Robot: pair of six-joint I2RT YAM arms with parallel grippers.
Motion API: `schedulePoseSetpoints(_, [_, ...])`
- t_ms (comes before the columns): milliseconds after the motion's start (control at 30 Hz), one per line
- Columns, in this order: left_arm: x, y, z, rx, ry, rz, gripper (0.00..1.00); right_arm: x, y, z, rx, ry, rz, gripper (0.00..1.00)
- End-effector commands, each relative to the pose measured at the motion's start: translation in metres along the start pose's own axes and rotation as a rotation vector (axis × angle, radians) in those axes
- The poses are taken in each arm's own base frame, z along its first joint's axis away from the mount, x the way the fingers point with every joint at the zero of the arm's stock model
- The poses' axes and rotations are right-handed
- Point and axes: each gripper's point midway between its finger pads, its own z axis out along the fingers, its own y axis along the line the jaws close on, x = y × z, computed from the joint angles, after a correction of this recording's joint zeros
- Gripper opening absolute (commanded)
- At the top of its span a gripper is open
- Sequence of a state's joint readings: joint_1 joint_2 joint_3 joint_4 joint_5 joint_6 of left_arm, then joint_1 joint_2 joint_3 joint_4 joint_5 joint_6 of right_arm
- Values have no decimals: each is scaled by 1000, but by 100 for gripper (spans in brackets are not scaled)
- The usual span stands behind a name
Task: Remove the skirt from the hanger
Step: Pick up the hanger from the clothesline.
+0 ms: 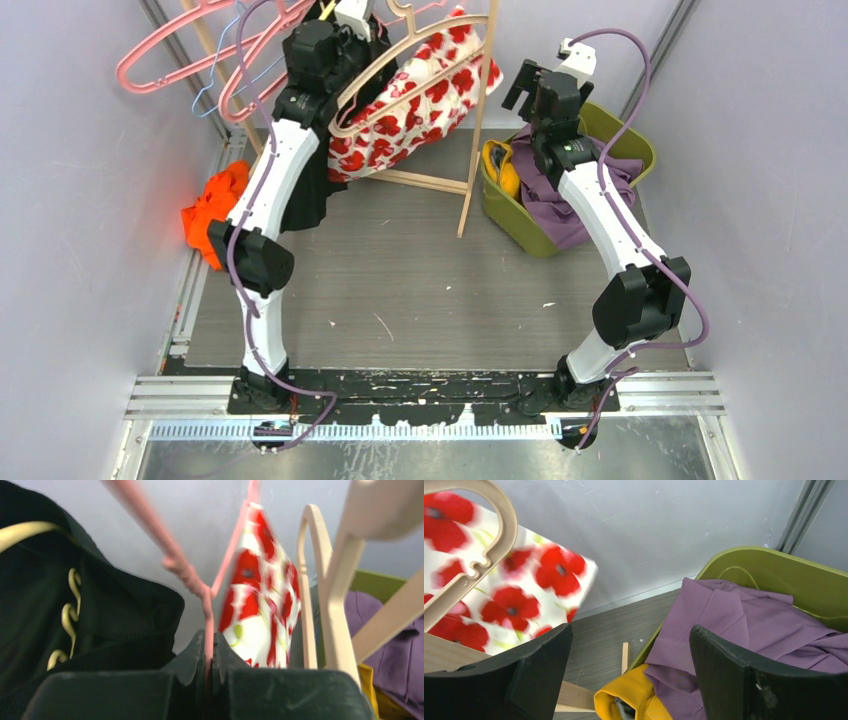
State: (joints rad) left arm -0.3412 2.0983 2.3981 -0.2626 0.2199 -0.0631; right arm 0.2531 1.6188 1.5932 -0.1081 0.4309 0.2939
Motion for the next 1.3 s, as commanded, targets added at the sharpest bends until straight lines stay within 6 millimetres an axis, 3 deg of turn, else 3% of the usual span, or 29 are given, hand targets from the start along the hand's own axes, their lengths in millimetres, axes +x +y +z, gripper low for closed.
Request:
schedulePoseSetpoints(0, [-91,-3,-44,-16,-240,64,0,-32,6,-9,-29,-80,51,91])
schedulePoseSetpoints(200, [-107,-5,-67,-24,-287,76,0,-29,5,-9,-31,-73,49,91])
schedulePoseSetpoints(433, [-161,-11,-88,-7,-421,85,0,-27,8,-6,-37,-63,66,90])
schedulePoseSetpoints(567, [-175,-13,-92,4,-445,85,0,-27,8,-8,-39,-60,71,90])
schedulePoseSetpoints(733, [-150,-14,-97,2,-363,91,0,-28,6,-10,-34,-64,61,90])
schedulePoseSetpoints(867, [-106,-12,-110,-14,-209,137,0,-28,6,-11,-35,-65,56,90])
schedulePoseSetpoints(1067, [-54,2,-149,-103,-3,233,0,-27,6,-12,-40,-61,53,90])
schedulePoseSetpoints(1267, [-37,9,-193,-167,107,279,0,-26,12,-22,-87,-49,43,90])
